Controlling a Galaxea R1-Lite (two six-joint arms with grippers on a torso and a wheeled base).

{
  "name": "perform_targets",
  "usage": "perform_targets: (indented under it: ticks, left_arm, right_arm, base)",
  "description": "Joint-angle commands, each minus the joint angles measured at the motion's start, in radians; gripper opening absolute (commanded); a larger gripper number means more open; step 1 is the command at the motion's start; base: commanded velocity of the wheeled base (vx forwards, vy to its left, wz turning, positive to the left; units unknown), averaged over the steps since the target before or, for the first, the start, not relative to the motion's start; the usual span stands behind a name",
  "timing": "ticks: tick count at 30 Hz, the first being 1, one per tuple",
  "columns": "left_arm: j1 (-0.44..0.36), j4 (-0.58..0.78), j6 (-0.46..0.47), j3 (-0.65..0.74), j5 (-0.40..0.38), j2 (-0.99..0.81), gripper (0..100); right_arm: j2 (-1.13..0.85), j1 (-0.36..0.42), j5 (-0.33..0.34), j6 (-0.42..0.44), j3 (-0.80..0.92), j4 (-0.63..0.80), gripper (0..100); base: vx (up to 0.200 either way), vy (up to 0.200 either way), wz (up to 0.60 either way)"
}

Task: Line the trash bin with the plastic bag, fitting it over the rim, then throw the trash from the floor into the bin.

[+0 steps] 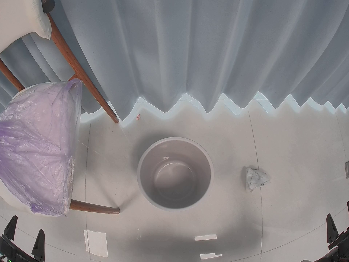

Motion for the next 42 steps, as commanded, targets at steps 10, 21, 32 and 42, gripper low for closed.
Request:
perform_targets:
  ticks: [10, 21, 32, 42]
  left_arm:
    - [0.000, -0.220, 0.036, 0.018, 0.021, -0.016, 100]
    - [0.000, -0.225, 0.036, 0.018, 0.021, -0.016, 100]
    - [0.000, -0.271, 0.059, 0.018, 0.021, -0.016, 100]
    - [0.000, -0.302, 0.087, 0.018, -0.001, -0.016, 100]
  right_arm:
    - [-0.016, 0.000, 0.000, 0.000, 0.018, 0.000, 100]
    - [-0.018, 0.000, 0.000, 0.000, 0.018, 0.000, 100]
    - [-0.018, 0.000, 0.000, 0.000, 0.018, 0.000, 100]
    - [-0.016, 0.002, 0.000, 0.000, 0.018, 0.000, 100]
  base:
    - [0.000, 0.000, 0.00]
    - [0.000, 0.000, 0.00]
    - [0.000, 0.000, 0.00]
    - [0.000, 0.000, 0.00]
